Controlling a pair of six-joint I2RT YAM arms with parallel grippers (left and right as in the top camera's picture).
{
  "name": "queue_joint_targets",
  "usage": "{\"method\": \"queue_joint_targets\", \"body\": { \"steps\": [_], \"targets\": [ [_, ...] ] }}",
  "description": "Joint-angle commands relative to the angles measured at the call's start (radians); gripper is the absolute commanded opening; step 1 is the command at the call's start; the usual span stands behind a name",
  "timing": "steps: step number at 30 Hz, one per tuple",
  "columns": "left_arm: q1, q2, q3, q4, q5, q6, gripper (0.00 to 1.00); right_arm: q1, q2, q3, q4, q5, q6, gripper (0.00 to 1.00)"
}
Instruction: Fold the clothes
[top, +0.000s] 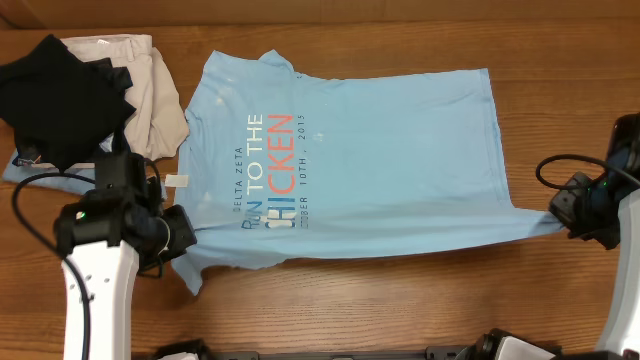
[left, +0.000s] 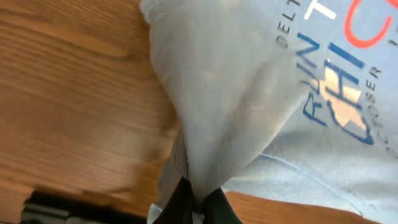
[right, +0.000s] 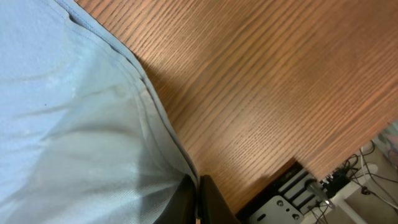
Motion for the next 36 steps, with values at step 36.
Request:
{"method": "queue_joint_targets", "body": {
  "steps": [36],
  "targets": [
    [0.004, 0.465, -0.029, 0.645, 0.053, -0.062, 0.04, 0.095, 0.348, -0.004, 0.489, -0.161, -0.1, 0.04]
  ]
}}
